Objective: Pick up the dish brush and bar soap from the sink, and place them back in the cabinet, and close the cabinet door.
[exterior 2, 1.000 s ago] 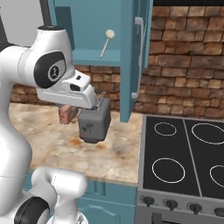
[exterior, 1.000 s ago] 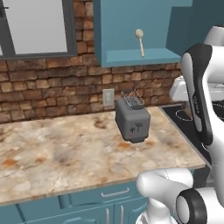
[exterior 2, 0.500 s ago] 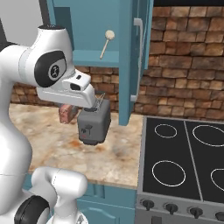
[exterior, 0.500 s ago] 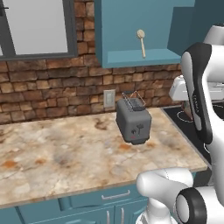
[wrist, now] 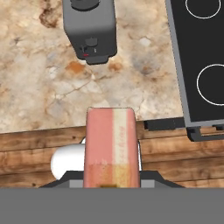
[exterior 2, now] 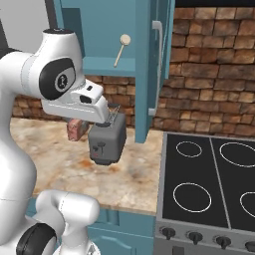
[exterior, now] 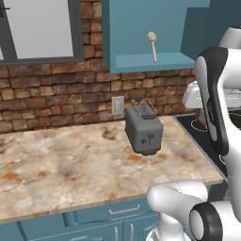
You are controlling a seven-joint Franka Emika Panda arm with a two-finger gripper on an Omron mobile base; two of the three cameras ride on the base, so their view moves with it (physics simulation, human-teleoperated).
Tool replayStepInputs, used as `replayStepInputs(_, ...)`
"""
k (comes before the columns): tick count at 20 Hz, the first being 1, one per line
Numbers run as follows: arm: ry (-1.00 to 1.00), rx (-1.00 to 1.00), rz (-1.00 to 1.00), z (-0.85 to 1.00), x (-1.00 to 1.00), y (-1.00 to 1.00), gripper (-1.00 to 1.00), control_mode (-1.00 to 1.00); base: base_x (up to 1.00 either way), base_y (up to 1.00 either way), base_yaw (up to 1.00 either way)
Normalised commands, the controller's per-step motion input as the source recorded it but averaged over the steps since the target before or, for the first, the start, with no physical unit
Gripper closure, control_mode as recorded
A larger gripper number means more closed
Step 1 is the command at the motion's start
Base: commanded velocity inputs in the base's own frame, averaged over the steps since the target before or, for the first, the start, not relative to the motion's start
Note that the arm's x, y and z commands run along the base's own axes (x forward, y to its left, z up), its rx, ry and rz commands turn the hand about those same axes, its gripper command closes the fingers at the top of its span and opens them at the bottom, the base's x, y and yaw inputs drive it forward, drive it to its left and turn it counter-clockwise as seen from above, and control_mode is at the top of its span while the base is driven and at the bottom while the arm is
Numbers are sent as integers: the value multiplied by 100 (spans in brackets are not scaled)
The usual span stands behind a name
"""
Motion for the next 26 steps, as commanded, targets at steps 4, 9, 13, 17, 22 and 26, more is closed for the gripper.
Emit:
replayStepInputs(4, 0, 0, 0, 0, 0, 0, 100, 100, 0, 0, 0)
replayStepInputs(9, 0, 0, 0, 0, 0, 0, 100, 100, 0, 0, 0)
replayStepInputs(13, 0, 0, 0, 0, 0, 0, 100, 100, 0, 0, 0)
replayStepInputs(17, 0, 0, 0, 0, 0, 0, 100, -100, 0, 0, 0)
replayStepInputs(22, -6, 0, 0, 3, 0, 0, 100, -100, 0, 0, 0)
replayStepInputs(26, -12, 0, 0, 23, 8, 7, 100, -100, 0, 0, 0)
